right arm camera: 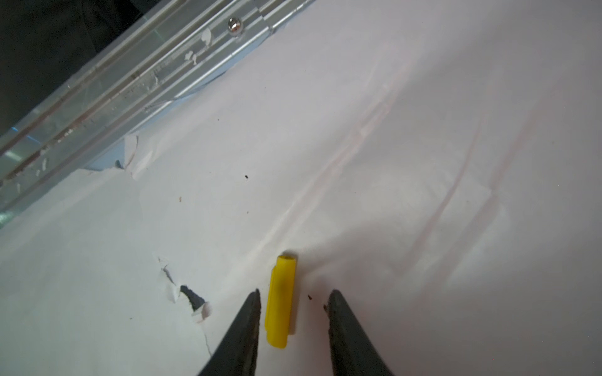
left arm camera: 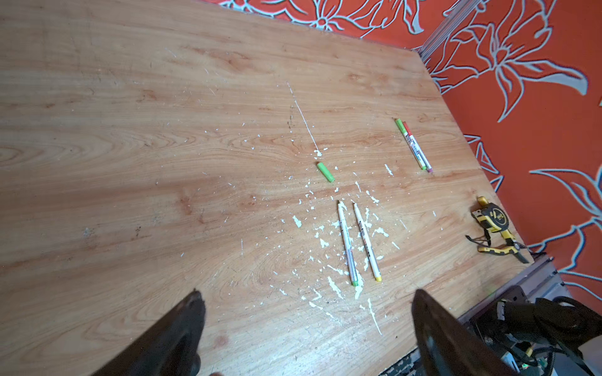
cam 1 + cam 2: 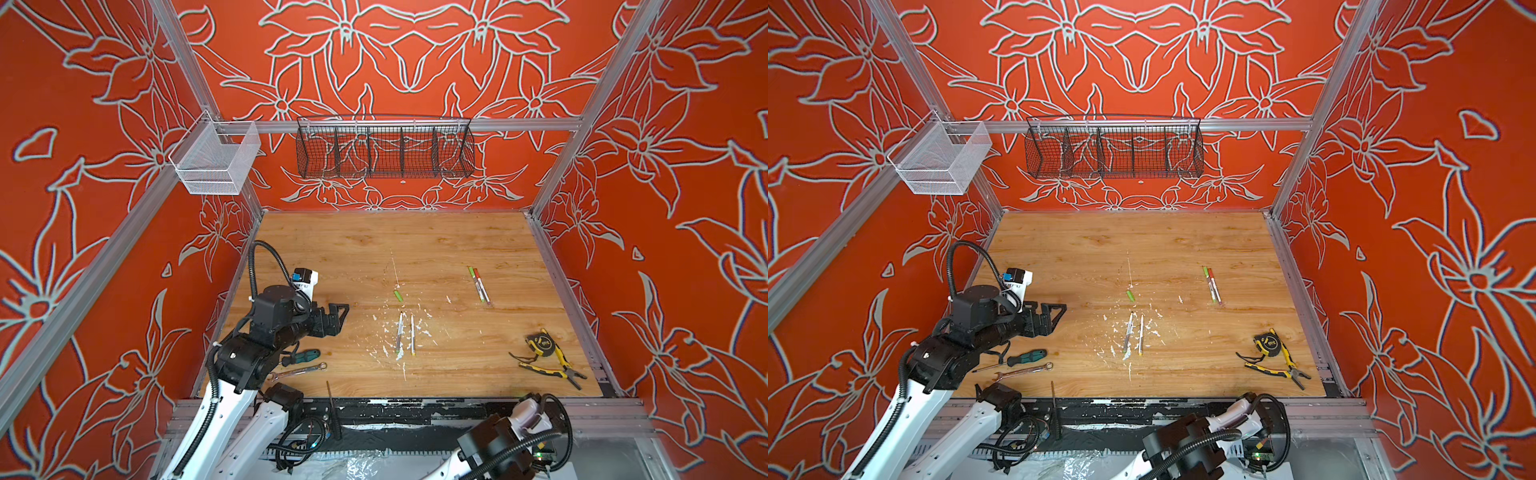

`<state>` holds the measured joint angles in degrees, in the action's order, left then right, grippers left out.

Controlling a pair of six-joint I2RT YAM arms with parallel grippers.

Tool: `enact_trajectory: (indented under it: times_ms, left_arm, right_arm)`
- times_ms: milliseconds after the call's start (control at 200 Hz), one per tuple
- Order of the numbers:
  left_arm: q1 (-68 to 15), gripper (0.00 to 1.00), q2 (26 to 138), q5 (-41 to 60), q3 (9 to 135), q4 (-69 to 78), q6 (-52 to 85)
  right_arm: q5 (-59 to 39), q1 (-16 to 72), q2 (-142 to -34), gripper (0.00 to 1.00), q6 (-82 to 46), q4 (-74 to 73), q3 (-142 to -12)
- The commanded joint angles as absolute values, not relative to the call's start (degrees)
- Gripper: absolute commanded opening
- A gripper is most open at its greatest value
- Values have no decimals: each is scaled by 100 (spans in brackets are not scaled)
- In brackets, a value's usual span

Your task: Insert the pens into the pen caps

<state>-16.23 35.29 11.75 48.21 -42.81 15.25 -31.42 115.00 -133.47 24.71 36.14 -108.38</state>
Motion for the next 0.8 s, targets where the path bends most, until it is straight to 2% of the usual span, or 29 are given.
enact_trajectory:
  times_ms: [0,75,300,405,515,601,796]
  left_arm:
    - [-1670,97,3515,1064,4814,-4302,1557]
    - [-1678,97,3519,1057,4813,-4307,1542]
    - [-1679,97,3557,1127,4787,-4263,1523]
    - [-1679,97,3613,1152,4801,-4276,1506]
    - [-1687,97,3547,1136,4804,-4293,1505]
    - [-1701,97,3444,1076,4803,-4306,1515]
    - [-1760,97,3366,984,4797,-4315,1537]
  right_arm:
    - [-3024,11554,-13495,33,2339,3933,-10953]
    - [-2955,11608,-13541,34,2217,4100,-11053]
    - [-2741,11715,-13540,45,2113,4269,-11101]
    - [-2705,11699,-13791,42,2046,4625,-11459]
    - [-3207,11523,-14385,36,2117,5489,-12350]
    - [-3293,11514,-14410,29,2135,5460,-12347]
    - [-3106,11558,-14396,27,2068,5462,-12281]
